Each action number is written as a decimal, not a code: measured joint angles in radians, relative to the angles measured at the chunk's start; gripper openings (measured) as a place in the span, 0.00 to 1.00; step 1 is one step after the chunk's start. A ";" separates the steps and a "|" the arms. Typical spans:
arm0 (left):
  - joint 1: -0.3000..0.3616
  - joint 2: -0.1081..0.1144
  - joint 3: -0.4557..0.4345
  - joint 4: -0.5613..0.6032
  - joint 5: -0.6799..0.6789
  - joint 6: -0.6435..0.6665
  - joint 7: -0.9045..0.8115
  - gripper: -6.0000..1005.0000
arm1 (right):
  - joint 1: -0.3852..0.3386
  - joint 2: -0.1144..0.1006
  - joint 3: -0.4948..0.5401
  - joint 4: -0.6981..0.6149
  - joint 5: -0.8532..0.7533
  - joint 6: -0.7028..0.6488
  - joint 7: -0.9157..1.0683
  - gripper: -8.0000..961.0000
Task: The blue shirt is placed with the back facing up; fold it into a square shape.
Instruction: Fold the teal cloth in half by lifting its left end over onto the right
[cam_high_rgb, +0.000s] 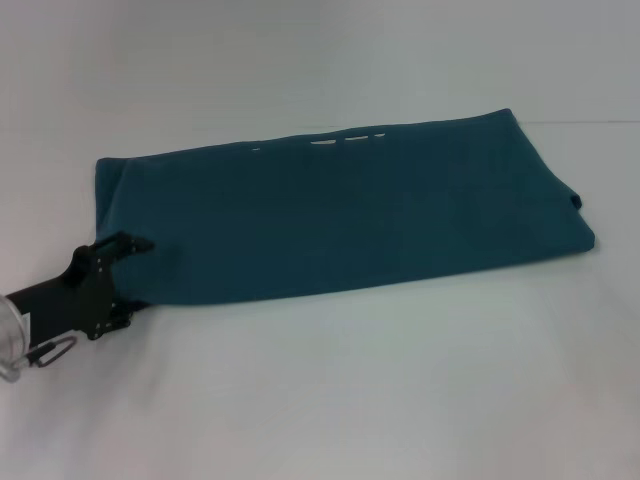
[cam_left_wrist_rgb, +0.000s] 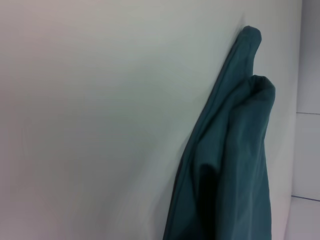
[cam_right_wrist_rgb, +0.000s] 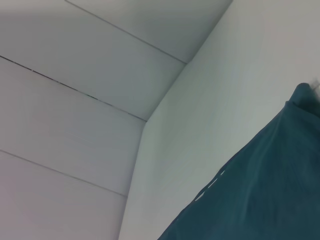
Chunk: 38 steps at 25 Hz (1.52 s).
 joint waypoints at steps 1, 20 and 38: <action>-0.005 0.000 0.001 -0.001 0.000 -0.007 0.000 0.82 | -0.001 0.000 0.002 0.000 0.000 0.000 0.000 0.78; -0.055 0.000 0.025 0.008 -0.006 -0.066 0.042 0.81 | -0.008 0.000 0.006 0.000 0.002 0.002 0.000 0.78; -0.046 0.011 0.034 0.019 -0.005 -0.040 0.200 0.27 | -0.012 0.000 0.020 0.000 0.001 0.011 0.000 0.78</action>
